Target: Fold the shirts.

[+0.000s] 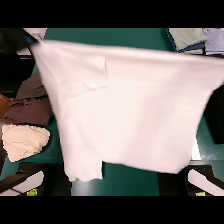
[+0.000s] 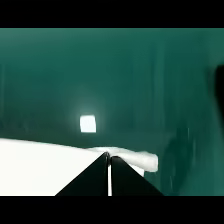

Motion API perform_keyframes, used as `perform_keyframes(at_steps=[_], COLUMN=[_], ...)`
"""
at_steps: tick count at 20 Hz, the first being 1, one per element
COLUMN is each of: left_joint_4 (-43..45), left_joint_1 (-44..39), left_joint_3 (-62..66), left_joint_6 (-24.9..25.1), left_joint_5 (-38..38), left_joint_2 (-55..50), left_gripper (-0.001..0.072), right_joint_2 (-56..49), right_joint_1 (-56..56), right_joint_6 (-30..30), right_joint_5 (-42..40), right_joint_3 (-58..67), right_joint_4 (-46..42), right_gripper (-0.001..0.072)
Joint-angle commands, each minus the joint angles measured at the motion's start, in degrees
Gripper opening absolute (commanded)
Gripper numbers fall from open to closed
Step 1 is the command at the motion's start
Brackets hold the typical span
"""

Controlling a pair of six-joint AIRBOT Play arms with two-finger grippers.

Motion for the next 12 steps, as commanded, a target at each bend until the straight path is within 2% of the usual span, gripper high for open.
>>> perform_keyframes(at_steps=[1,5,9,10,12], left_joint_4=[-1.4,-1.6,-0.5,0.0,2.8], left_joint_1=[0.0,0.0,0.0,0.0,0.3], left_joint_3=[-3.6,-1.9,1.5,1.6,2.7], left_joint_6=[0.6,1.6,3.4,3.7,5.3], left_joint_5=[-0.2,9.8,15.4,15.6,11.3], left_joint_2=[-13.1,-23.5,-26.9,-26.9,-26.9], left_gripper=[0.0027,0.0027,0.0027,0.0027,0.0028], right_joint_2=[-13.0,-29.0,-36.9,-37.3,-36.5], right_joint_1=[8.1,10.0,10.7,10.7,10.7], right_joint_6=[0.1,0.6,1.0,1.3,1.3], right_joint_5=[-3.2,-7.4,-8.9,-8.1,-5.3], right_joint_3=[-4.7,5.5,17.1,18.5,19.0], right_joint_4=[-9.3,-8.8,-8.7,-8.7,-8.9], right_gripper=[0.001,0.001,0.0011,0.0011,0.0011])
